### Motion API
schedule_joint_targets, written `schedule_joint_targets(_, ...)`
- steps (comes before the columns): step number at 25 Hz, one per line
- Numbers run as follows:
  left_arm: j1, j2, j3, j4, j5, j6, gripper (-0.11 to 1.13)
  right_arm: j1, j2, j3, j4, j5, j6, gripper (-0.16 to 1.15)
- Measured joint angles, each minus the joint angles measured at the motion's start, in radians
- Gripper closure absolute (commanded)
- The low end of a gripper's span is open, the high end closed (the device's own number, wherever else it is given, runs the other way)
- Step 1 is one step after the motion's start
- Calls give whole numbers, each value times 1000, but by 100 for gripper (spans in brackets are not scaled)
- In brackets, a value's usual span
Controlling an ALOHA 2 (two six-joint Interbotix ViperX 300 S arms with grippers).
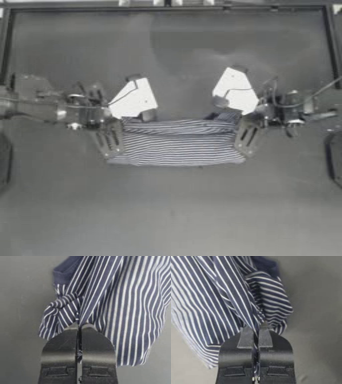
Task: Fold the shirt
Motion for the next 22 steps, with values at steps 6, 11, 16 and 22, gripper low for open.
schedule_joint_targets(6,17,43,0,0,-5,32,96,-29,28,0,-3,-6,-25,93)
schedule_joint_targets(11,21,63,-5,3,-8,34,86,-55,37,-2,-3,-18,-48,93)
schedule_joint_targets(16,29,64,-8,2,-11,34,61,-66,57,-8,-6,-23,-57,85)
schedule_joint_targets(22,38,66,-23,3,-11,34,39,-71,94,-40,-9,-15,-58,29)
